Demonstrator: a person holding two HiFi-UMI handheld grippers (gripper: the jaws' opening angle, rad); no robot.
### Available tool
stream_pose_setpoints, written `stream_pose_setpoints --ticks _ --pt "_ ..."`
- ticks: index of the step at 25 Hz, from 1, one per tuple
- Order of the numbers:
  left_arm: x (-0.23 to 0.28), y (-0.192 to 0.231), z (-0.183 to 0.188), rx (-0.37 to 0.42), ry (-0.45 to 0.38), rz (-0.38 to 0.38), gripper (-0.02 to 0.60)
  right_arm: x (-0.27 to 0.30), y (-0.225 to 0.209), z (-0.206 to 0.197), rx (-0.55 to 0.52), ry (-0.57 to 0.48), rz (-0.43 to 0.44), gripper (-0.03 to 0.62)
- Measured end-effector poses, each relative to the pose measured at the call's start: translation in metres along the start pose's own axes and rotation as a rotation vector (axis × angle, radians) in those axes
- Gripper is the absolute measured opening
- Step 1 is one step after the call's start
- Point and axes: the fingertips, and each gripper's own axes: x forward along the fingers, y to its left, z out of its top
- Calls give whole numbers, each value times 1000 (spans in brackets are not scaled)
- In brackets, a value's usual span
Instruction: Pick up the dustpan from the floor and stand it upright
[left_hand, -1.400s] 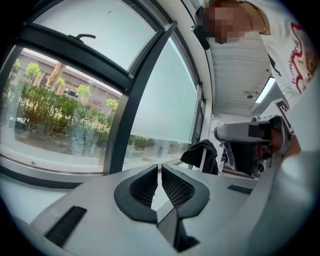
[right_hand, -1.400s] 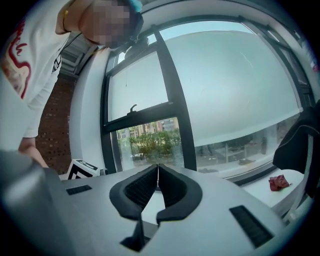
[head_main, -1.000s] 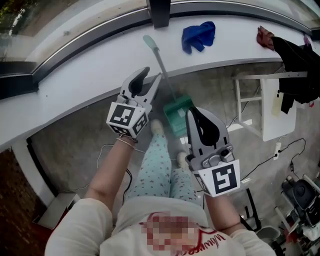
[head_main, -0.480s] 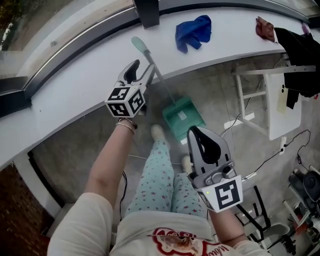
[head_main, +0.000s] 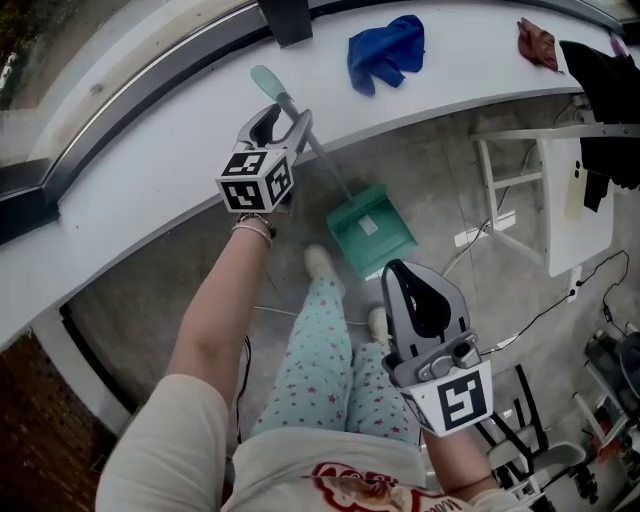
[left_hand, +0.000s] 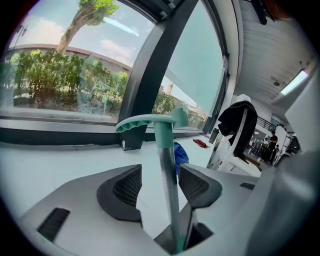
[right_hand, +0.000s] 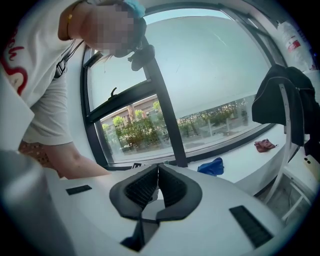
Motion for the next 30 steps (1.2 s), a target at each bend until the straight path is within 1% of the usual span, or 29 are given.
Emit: stream_pose_setpoints --ticks 2,3,5,10,14,18,24,30 --pt "3 -3 -1 34 10 2 216 -2 -4 -1 1 0 -6 25" --pt "4 -6 -1 49 11 -3 192 -3 -6 -2 1 2 -10 25" --pt "5 -12 -2 67 13 -11 124 -6 -9 -4 3 7 -18 25" --pt "4 -15 -2 61 15 -6 119 -11 -5 -7 11 7 -19 25" --pt "-4 -30 -3 84 -5 -25 118 -14 -1 -6 8 2 -7 25" --pt "-18 -54 -4 139 -33 -44 118 -19 1 -2 2 -10 5 25" --pt "-41 -95 -11 187 -60 -83 115 -34 11 -2 -8 -21 35 25" --pt "-71 -135 -22 236 -122 -80 112 -60 20 -13 -17 -18 90 25"
